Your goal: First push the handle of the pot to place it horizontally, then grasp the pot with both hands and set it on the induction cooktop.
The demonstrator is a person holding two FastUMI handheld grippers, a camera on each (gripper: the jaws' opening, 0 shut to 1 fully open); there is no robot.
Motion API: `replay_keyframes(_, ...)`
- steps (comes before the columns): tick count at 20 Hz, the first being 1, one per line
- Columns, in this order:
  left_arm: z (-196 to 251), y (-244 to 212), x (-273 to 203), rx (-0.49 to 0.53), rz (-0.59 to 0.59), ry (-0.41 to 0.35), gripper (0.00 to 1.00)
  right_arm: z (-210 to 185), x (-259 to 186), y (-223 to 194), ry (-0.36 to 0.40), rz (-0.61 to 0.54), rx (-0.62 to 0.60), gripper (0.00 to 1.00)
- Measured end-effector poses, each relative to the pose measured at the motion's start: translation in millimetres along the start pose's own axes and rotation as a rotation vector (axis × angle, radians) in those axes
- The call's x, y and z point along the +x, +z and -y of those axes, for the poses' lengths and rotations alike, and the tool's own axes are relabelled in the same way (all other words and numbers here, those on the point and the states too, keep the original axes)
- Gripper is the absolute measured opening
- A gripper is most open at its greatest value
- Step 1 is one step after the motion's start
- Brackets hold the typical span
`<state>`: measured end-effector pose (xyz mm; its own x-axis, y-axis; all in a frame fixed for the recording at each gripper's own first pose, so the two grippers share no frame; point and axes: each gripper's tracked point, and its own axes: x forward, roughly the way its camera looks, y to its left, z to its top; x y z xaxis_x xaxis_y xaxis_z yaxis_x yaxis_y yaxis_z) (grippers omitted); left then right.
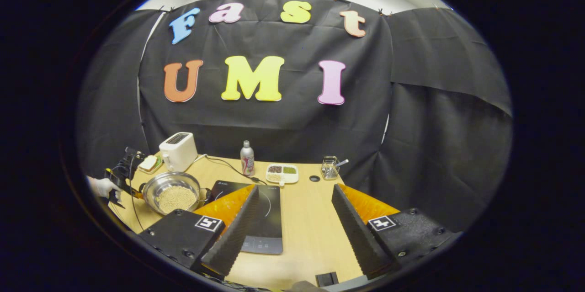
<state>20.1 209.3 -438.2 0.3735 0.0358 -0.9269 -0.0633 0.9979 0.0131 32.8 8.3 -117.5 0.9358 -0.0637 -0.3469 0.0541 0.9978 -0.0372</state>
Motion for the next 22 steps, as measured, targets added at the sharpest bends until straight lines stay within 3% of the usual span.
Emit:
replay_keyframes(7, -9, 19, 10, -0.057, 0.006, -0.002, 0.0, -2, 1, 0, -0.002, -0.004, -0.012, 0.98)
replay_keyframes(16, -17, 35, 19, -0.04, 0.01, 0.009, 0.0, -9, 4, -2, 0.006, -0.016, -0.028, 0.98)
replay_keyframes(17, -18, 35, 19, -0.038, 0.011, 0.009, 0.1, -10, 4, -2, 0.007, -0.017, -0.028, 0.98)
replay_keyframes(18, -18, 36, 19, -0.036, 0.012, 0.009, 0.0, -11, 4, -1, 0.01, -0.017, -0.029, 0.98)
replay_keyframes(22, -19, 41, 22, -0.035, 0.007, 0.012, 0.0, -18, 6, -4, 0.026, -0.027, -0.031, 0.98)
